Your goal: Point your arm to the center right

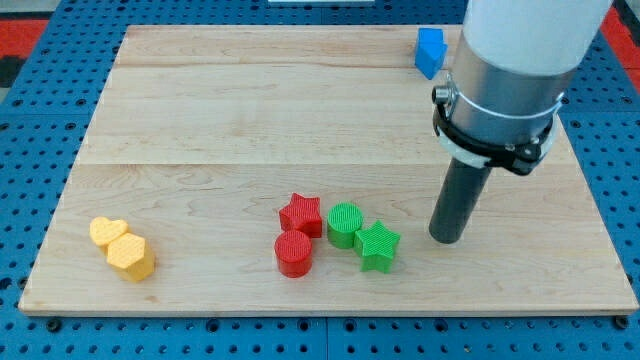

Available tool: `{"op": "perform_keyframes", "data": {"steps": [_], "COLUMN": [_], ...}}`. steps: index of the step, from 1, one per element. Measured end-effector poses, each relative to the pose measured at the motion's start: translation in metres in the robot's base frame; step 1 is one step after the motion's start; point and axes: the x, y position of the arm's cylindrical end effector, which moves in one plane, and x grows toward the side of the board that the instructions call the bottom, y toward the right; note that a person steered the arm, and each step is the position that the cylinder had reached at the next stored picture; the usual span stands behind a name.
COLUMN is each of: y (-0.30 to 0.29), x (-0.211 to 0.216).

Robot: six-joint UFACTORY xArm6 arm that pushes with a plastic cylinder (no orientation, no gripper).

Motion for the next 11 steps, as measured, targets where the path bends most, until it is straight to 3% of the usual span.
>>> {"op": "perform_keyframes", "data": {"steps": [2,6,8,10,11], "y": [-0.089,0.023,0.012,0.012,0.040], "x": [-0.010,-0.025,-0.103,-0.110,-0.097]}}
